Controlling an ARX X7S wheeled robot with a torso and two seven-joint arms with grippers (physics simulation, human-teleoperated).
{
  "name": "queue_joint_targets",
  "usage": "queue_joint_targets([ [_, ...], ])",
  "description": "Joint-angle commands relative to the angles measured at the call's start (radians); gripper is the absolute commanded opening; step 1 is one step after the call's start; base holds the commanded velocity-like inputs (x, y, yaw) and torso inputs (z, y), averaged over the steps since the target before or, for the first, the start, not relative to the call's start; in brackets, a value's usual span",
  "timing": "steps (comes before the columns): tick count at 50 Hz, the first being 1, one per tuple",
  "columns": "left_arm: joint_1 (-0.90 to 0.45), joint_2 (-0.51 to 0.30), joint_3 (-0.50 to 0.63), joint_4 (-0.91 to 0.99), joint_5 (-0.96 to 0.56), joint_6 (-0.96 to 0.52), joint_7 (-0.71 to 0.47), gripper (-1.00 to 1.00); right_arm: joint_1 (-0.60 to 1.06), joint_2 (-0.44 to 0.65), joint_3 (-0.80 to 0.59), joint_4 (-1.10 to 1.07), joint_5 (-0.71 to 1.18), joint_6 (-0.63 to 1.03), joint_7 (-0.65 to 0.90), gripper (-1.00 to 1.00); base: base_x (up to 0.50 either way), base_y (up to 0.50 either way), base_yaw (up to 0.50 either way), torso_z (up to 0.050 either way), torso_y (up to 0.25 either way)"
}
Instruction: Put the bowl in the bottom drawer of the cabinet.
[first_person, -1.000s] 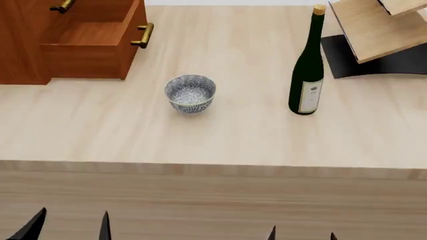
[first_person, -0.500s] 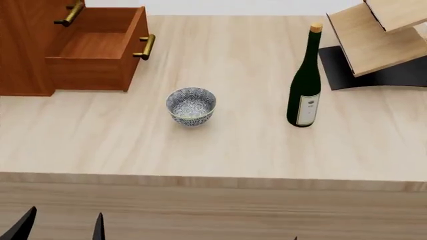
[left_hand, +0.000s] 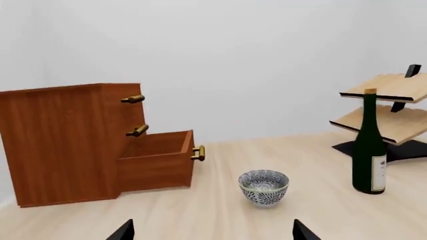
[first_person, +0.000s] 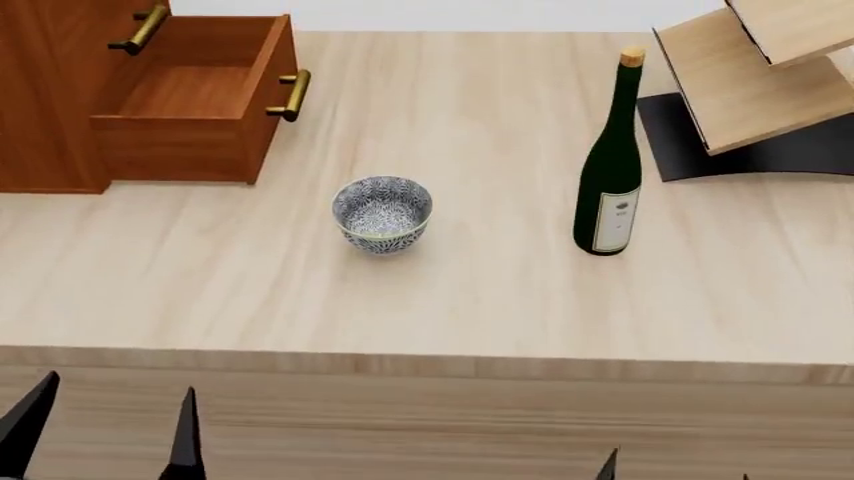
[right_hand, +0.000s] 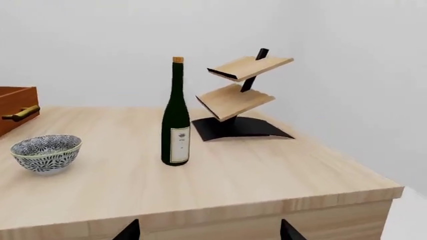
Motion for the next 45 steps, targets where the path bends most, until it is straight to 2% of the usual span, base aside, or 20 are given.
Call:
queue_joint_targets([
  [1,-0.061,-0.077,-0.017,0.252,-0.029,-0.263,0.029,1.0,0.015,0.067,0.023,-0.184,-0.012,0.17,0.011,1.0,0.0,0.0,0.0,0.0,0.0],
  [4,-0.152,-0.128,-0.067,0.467,-0.087,-0.538,0.051,1.0,-0.005,0.115,0.074,-0.403,-0.022,0.36,0.011,1.0,0.0,0.0,0.0,0.0,0.0],
  [6,-0.264,-0.144,-0.116,0.59,-0.149,-0.776,0.058,1.0,0.007,0.153,0.123,-0.538,-0.014,0.49,0.0,1.0,0.0,0.0,0.0,0.0,0.0],
  [7,-0.319,-0.161,-0.13,0.64,-0.162,-0.849,0.062,1.0,0.015,0.17,0.155,-0.605,-0.005,0.552,-0.008,1.0,0.0,0.0,0.0,0.0,0.0],
  [9,-0.416,-0.177,-0.163,0.694,-0.183,-0.986,0.06,1.0,0.04,0.197,0.222,-0.731,0.021,0.68,-0.024,1.0,0.0,0.0,0.0,0.0,0.0],
  [11,-0.535,-0.171,-0.255,0.724,-0.263,-1.174,0.08,1.0,0.054,0.243,0.275,-0.8,0.069,0.751,-0.019,1.0,0.0,0.0,0.0,0.0,0.0],
  [12,-0.56,-0.199,-0.252,0.725,-0.289,-1.208,0.059,1.0,0.04,0.314,0.287,-0.8,0.165,0.742,0.061,1.0,0.0,0.0,0.0,0.0,0.0],
  [14,-0.62,-0.214,-0.309,0.725,-0.399,-1.265,0.019,1.0,-0.036,0.614,0.292,-0.8,0.465,0.63,0.361,1.0,0.0,0.0,0.0,0.0,0.0],
  [16,-0.676,-0.22,-0.399,0.725,-0.582,-1.352,-0.05,1.0,-0.107,0.907,0.291,-0.799,0.765,0.485,0.661,1.0,0.0,0.0,0.0,0.0,0.0],
  [17,-0.689,-0.254,-0.414,0.725,-0.673,-1.349,-0.112,1.0,-0.158,0.987,0.31,-0.799,0.857,0.423,0.8,1.0,0.0,0.0,0.0,0.0,0.0],
  [19,-0.717,-0.304,-0.464,0.725,-0.843,-1.371,-0.222,1.0,-0.312,1.125,0.389,-0.8,0.892,0.302,0.921,1.0,0.0,0.0,0.0,0.0,0.0],
  [21,-0.72,-0.337,-0.467,0.72,-0.892,-1.364,-0.266,1.0,-0.6,1.208,0.642,-0.8,0.901,0.196,0.999,1.0,0.0,0.0,0.0,0.0,0.0],
  [22,-0.732,-0.334,-0.503,0.72,-0.939,-1.391,-0.277,1.0,-0.698,1.187,0.772,-0.8,0.912,0.196,0.984,1.0,0.0,0.0,0.0,0.0,0.0],
  [24,-0.743,-0.333,-0.531,0.715,-0.988,-1.41,-0.298,1.0,-0.699,1.1,0.905,-0.8,0.94,0.237,0.907,1.0,0.0,0.0,0.0,0.0,0.0],
  [27,-0.731,-0.358,-0.493,0.716,-0.986,-1.375,-0.324,1.0,-0.7,0.954,1.128,-0.8,1.0,0.294,0.798,1.0,0.0,0.0,0.0,0.0,0.0],
  [29,-0.735,-0.371,-0.477,0.72,-1.001,-1.363,-0.346,1.0,-0.7,0.896,1.221,-0.8,1.035,0.314,0.759,1.0,0.0,0.0,0.0,0.0,0.0],
  [36,-0.722,-0.396,-0.424,0.713,-1.019,-1.319,-0.384,1.0,-0.7,0.869,1.269,-0.8,1.015,0.35,0.763,1.0,0.0,0.0,0.0,0.0,0.0],
  [45,-0.708,-0.42,-0.389,0.707,-1.042,-1.29,-0.409,1.0,-0.7,0.826,1.407,-0.8,1.027,0.389,0.726,1.0,0.0,0.0,0.0,0.0,0.0],
])
